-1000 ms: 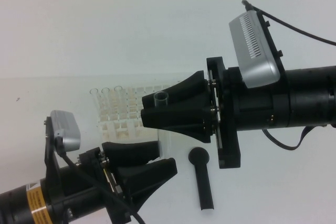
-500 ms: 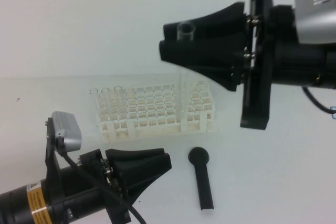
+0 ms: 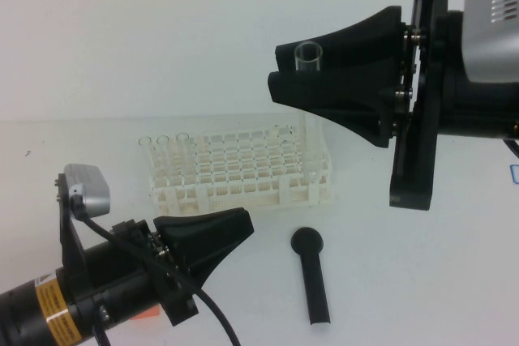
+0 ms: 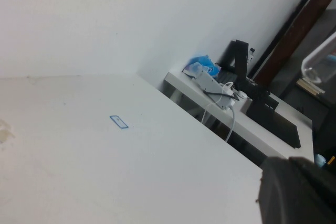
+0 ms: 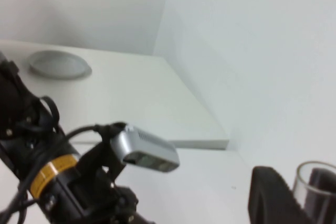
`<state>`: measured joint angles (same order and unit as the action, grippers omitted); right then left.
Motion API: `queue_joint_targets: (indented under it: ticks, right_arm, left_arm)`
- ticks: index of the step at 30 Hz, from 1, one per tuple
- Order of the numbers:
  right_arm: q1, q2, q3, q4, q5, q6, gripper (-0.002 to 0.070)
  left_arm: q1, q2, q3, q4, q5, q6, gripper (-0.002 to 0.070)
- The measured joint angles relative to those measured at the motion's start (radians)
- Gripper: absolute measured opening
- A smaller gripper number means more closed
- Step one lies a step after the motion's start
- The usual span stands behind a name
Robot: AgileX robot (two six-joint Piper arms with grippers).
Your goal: Place the test tubes
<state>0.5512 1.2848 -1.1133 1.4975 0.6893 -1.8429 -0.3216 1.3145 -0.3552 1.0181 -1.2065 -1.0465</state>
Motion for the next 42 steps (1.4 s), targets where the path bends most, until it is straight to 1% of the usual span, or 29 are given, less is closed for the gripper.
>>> queue_joint_targets:
  ticks: [13,29,37,42]
  right_arm:
    - [0.000,0.000,0.000,-0.047,-0.005,0.017,0.0120]
    - [0.000,0.000,0.000,-0.050,-0.005,0.018,0.0120]
    - [0.000,0.000,0.000,-0.051,-0.006,0.018,0.0120]
    - [0.000,0.000,0.000,-0.051,-0.006,0.018,0.0120]
  left_arm:
    - [0.000,0.000,0.000,0.000,0.000,0.000,-0.0001]
    - [0.000,0.000,0.000,0.002,0.020,0.000,-0.0001]
    - [0.001,-0.118,0.000,0.006,0.153,0.000,-0.0001]
    - [0.001,-0.263,0.000,0.006,0.261,0.000,-0.0001]
